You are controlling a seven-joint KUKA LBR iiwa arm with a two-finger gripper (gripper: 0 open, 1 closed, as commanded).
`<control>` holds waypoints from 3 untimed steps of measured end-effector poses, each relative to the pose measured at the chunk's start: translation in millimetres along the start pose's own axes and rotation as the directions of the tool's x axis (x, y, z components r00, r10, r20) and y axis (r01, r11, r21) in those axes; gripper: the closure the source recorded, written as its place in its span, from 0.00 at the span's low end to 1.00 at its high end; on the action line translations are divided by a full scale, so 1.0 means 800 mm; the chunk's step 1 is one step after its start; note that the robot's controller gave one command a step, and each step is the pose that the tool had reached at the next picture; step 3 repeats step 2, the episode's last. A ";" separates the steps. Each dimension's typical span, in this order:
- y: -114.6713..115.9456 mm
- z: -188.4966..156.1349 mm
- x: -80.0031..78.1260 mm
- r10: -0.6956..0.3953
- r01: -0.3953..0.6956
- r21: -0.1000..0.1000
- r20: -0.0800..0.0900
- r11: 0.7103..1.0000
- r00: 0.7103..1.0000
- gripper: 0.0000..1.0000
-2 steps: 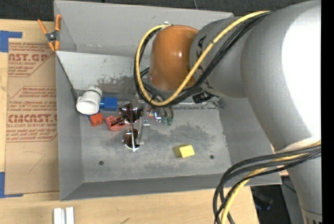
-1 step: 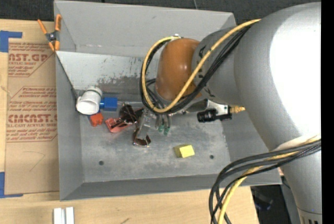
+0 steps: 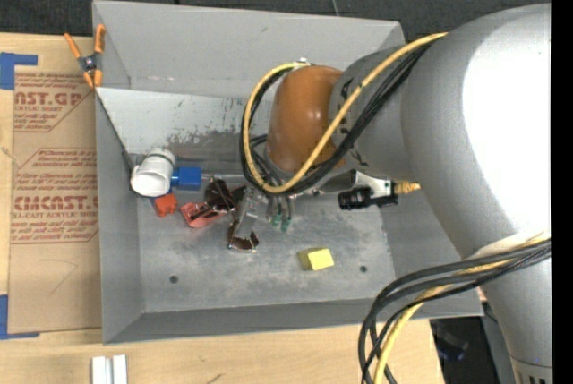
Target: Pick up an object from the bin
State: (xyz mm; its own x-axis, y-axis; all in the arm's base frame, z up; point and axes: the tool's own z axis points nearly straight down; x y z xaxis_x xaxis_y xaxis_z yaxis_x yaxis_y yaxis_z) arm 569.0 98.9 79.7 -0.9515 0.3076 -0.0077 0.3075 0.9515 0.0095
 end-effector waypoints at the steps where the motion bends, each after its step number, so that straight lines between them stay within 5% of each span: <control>1: 0.000 0.000 0.000 0.000 0.000 0.000 0.000 1.000 1.000 1.00; 3: 0.000 0.000 0.000 0.000 0.000 0.000 0.000 1.000 1.000 1.00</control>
Offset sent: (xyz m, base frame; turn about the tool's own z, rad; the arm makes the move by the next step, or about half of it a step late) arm 0.0000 0.0000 0.0000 0.0000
